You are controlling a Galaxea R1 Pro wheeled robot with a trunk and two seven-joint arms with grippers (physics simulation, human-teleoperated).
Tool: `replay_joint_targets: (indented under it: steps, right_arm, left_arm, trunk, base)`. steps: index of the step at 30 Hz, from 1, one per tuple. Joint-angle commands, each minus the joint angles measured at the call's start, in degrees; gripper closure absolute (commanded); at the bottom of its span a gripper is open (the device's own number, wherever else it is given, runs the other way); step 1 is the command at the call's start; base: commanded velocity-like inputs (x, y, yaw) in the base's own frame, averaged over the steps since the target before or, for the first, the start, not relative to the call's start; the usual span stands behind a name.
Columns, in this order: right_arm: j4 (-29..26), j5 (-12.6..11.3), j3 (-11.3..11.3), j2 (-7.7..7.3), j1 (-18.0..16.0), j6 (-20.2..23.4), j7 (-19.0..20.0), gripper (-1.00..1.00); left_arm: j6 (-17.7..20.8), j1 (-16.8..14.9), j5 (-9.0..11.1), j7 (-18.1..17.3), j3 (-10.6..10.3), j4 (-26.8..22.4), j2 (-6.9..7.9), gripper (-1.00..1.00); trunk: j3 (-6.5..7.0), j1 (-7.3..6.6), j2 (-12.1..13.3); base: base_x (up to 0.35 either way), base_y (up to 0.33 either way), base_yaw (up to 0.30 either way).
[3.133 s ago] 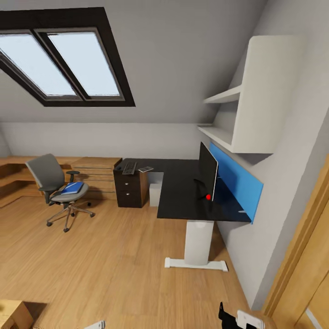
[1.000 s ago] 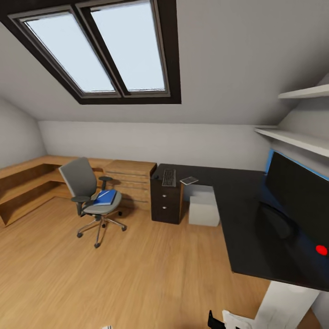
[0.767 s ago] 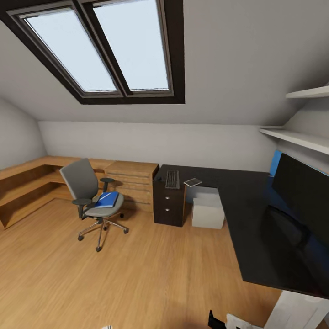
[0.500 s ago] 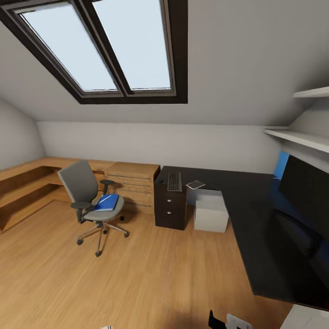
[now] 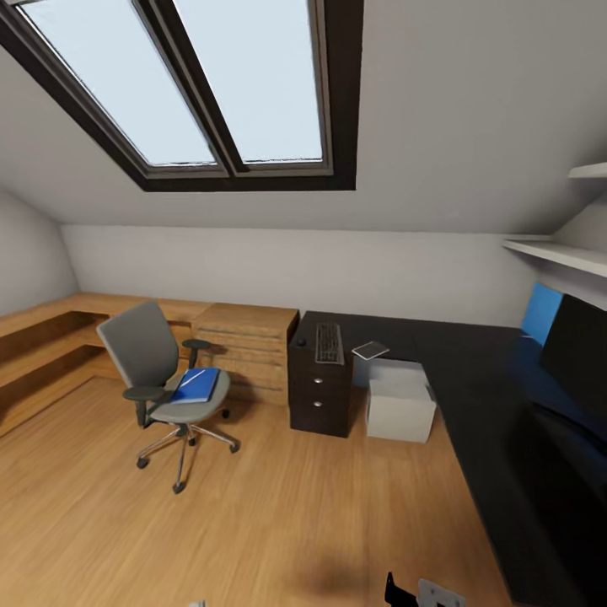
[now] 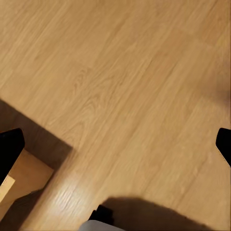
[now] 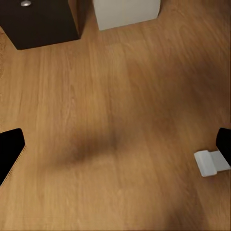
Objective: In the bedroom, organize the workspace by keeping the computer under the desk, ensuring the monitor is on the desk, placing the keyboard on the desk next to the monitor, placing the mouse on the desk next to the keyboard, moving the folder from the swivel chair onto the desk next to the mouse, stacking the notebook on top of the folder with the pen on top of the notebook, and positioning the swivel chair next to the desk.
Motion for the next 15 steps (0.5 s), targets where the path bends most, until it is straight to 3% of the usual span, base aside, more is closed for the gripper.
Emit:
replay_joint_targets:
  steps: [1, 6, 15]
  right_arm:
    - [0.0, 0.62, -0.23, 0.0, -0.01, -0.05, -0.43, -1.0]
    - [-0.01, 0.64, -0.17, -0.05, -0.01, -0.05, -0.42, -1.0]
    - [-0.01, 0.64, -0.14, -0.06, -0.01, -0.05, -0.41, -1.0]
  left_arm:
    - [-0.17, -0.02, 0.43, 0.26, -0.49, 0.02, 0.01, -1.0]
    - [-0.17, -0.02, 0.43, 0.26, -0.49, 0.02, 0.01, -1.0]
    - [-0.17, -0.02, 0.43, 0.26, -0.49, 0.02, 0.01, -1.0]
  trunk:
    - [-0.02, 0.05, -0.03]
    - [0.02, 0.05, -0.03]
    - [0.24, 0.05, -0.03]
  base:
    - [0.32, 0.141, -0.012]
    - [0.318, 0.177, -0.132]
    - [0.307, 0.206, -0.23]
